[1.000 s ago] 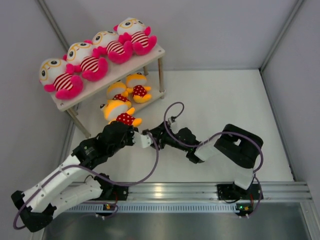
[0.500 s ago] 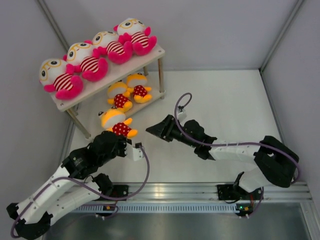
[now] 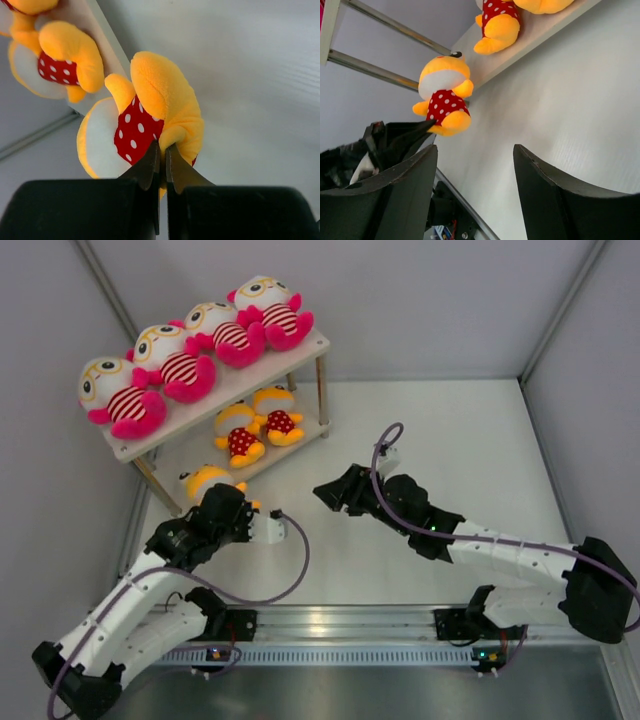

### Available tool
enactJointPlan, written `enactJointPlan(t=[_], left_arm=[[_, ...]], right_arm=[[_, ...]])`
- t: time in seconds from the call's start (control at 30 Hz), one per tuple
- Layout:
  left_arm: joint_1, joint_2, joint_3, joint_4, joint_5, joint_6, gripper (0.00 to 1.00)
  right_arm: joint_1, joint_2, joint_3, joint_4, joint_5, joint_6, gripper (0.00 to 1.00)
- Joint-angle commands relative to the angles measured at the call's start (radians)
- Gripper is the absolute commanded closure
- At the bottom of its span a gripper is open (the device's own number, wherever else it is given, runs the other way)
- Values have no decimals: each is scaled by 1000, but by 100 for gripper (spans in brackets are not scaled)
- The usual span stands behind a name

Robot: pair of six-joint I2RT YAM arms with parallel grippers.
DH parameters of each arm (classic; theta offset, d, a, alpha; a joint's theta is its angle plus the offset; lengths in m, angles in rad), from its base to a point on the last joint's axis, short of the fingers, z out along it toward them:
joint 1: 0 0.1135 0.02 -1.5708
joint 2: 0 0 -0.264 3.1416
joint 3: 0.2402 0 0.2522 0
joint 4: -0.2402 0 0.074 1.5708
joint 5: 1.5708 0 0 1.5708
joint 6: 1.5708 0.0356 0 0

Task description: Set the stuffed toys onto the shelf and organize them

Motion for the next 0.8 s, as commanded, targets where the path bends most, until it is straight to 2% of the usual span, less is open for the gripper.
enactJointPlan(t=[0.0,0.03,0.13,0.33,0.4,0.6,0.77], left_arm=[[160,98,48,114,73,36,100],[259,129,79,117,117,43,100],[367,175,105,120,168,80,100],[386,178,64,180,219,239,100],[408,195,58,180,289,282,100],[579,295,61,178,377,506,100],[664,358,87,178,430,648,100]], right_arm=[[-8,-52,24,-38,40,-51,37],[-8,-64,21,-44,44,-60,37],[-10,-90,18,-70,58,-75,37],[-8,-133,7,-103,115,-107,36],[-10,-139,9,-108,127,-115,36],[-10,-142,9,-117,135,-129,36],[-8,-153,3,-122,147,-140,36]])
